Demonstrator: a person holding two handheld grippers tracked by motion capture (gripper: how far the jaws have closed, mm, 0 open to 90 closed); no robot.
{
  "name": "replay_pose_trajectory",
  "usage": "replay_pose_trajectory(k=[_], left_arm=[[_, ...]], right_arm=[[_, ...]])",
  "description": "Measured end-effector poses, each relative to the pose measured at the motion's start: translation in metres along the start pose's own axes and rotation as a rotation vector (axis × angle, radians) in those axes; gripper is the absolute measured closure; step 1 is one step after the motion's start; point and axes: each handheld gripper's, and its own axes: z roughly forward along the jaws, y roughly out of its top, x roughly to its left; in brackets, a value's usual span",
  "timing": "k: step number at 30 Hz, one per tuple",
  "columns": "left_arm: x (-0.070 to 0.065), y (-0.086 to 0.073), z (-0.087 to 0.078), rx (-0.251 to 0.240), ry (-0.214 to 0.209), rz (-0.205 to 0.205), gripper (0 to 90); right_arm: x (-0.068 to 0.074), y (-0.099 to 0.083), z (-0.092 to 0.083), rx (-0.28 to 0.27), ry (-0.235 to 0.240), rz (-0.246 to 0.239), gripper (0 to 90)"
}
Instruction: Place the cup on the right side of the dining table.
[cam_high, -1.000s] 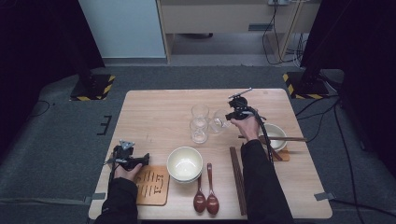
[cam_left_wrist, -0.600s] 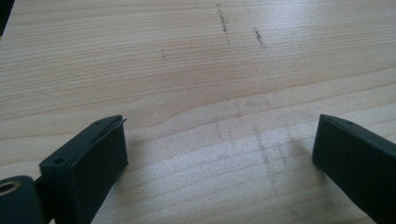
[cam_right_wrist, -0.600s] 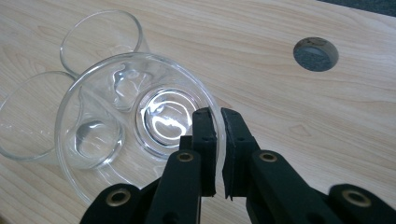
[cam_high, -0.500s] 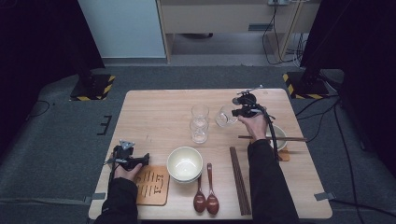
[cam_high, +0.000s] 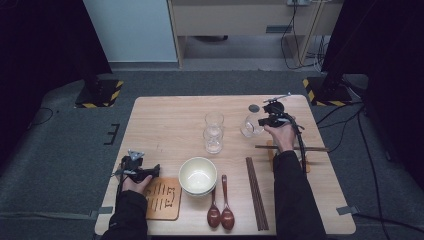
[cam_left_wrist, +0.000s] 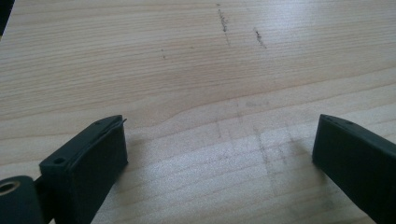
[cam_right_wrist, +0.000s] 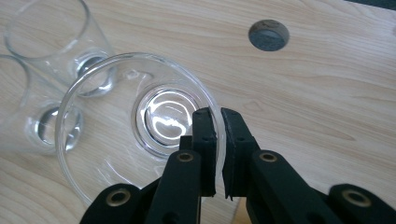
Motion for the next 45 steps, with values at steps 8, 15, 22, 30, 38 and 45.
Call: replay_pose_trajectory(k=[8,15,22,30,38,45], left_arm=[[0.000,0.000,0.000,0.000,0.000,0.000,2.1],[0.000,0.000,0.000,0.000,0.000,0.000,2.1],[0.000,0.000,0.000,0.000,0.000,0.000,2.1],[0.000,0.000,0.000,0.000,0.000,0.000,2.1],[0.000,0.000,0.000,0.000,0.000,0.000,2.1],[0.000,0.000,0.000,0.000,0.000,0.000,2.1]], right_arm=[[-0.007,-0.003,-0.002,0.003,-0.024,0.005,85.8],[-0.011,-0.007,0.001,0.020,-0.042,0.011,85.8],[-0.016,-0.014,0.007,0.046,-0.061,0.014,85.8],[-0.019,-0.016,0.011,0.074,-0.099,0.008,85.8],[-0.018,-0.017,0.017,0.096,-0.121,0.000,85.6],[-0.018,-0.016,0.019,0.078,-0.126,0.021,85.3]])
